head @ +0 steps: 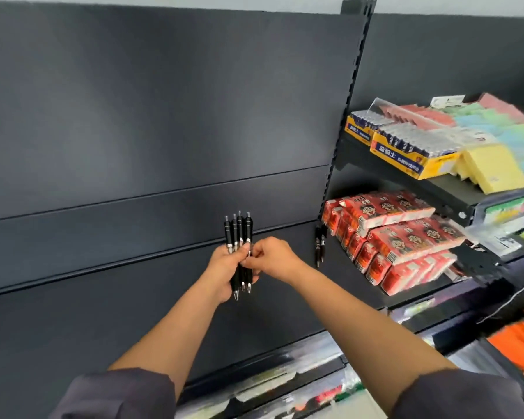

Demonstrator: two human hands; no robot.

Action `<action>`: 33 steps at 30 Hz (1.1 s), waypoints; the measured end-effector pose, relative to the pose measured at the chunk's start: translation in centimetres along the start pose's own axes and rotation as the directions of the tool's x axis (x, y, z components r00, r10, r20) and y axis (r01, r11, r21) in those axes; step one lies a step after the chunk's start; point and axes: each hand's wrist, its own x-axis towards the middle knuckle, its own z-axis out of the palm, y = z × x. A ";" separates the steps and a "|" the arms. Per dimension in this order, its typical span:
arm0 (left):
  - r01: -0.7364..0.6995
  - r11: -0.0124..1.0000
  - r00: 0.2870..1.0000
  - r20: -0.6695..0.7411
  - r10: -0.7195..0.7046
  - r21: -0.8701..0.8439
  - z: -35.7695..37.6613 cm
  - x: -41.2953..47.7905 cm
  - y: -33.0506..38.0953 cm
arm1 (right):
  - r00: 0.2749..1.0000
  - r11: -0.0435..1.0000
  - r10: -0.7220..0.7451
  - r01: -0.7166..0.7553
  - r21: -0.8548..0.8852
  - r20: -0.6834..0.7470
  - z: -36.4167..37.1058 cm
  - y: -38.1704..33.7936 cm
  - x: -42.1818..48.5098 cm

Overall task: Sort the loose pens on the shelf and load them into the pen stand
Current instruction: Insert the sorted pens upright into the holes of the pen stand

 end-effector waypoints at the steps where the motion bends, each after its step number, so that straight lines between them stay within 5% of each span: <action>1: -0.014 1.000 1.000 -0.027 0.014 -0.002 -0.3 -1.4 -0.3 | 1.000 1.000 -0.021 0.021 -0.016 0.012 0.5 -0.3 -1.0; 4: -0.057 0.998 0.994 -0.089 0.056 -0.004 -1.8 -5.0 -1.5 | 0.998 0.997 -0.068 0.068 -0.035 -0.009 1.7 -1.4 -3.5; 8: -0.123 0.992 0.980 -0.150 0.127 0.033 -4.7 -10.0 -2.5 | 0.997 0.940 -0.033 0.053 0.338 -0.067 3.9 -4.1 -6.1; 13: -0.210 0.975 0.946 -0.235 0.221 0.074 -9.6 -15.8 -2.9 | 0.987 0.853 -0.148 0.094 0.513 0.064 8.4 -9.6 -8.5; 33: -0.318 0.936 0.728 -0.594 0.343 0.152 -43.2 -39.3 -2.2 | 0.858 0.792 -0.290 -0.033 0.609 0.424 39.8 -36.0 -15.3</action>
